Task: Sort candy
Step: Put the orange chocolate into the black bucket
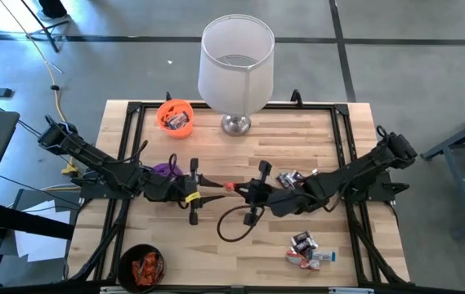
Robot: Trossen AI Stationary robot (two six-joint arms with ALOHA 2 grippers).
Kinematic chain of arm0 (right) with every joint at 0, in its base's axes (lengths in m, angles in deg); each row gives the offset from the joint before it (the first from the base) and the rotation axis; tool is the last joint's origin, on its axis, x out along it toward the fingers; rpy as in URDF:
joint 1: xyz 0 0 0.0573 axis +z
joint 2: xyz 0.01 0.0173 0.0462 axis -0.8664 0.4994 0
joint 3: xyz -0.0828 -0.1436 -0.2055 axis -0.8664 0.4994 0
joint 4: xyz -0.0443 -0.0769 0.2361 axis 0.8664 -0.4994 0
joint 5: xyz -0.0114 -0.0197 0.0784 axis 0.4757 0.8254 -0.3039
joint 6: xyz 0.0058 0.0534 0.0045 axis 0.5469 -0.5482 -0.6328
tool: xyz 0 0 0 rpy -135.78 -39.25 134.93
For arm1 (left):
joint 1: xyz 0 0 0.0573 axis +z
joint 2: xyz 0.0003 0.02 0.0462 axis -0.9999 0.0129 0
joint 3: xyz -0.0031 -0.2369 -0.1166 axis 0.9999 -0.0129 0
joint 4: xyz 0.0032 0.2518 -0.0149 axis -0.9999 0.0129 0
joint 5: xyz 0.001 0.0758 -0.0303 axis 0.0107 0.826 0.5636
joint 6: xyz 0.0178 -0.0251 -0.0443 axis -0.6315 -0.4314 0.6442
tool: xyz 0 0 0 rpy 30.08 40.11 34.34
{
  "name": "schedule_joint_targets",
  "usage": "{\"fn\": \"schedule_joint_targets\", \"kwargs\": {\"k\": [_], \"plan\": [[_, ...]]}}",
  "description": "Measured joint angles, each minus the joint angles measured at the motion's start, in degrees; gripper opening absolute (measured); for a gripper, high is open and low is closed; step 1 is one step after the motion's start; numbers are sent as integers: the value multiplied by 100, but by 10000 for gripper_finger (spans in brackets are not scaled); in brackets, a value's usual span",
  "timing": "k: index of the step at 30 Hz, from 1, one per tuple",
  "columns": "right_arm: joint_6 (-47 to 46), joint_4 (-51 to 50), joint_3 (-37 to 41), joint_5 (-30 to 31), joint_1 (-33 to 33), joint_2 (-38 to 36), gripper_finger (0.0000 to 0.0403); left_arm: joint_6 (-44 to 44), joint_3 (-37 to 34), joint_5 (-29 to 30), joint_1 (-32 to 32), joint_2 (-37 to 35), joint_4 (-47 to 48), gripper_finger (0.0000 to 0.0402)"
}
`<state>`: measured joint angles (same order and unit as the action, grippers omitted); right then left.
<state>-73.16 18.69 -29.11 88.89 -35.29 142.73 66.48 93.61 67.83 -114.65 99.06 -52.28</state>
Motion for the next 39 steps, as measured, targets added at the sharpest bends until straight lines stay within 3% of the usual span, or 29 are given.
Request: {"fn": "schedule_joint_targets", "kwargs": {"k": [5, 24, 34, 39], "plan": [[195, 379, 0, -444, -64, 27, 0, -158, 0, 37, 51, 0, -5, 110], [299, 684, 0, -549, -199, 234, 0, -151, -9, -57, 249, 4, -249, 108], [278, 651, 0, -559, -199, 238, 1, -161, -9, -65, 245, -1, -237, 12], [278, 601, 0, -589, -201, 247, 12, -161, -9, -68, 240, -2, -162, 5]]}}
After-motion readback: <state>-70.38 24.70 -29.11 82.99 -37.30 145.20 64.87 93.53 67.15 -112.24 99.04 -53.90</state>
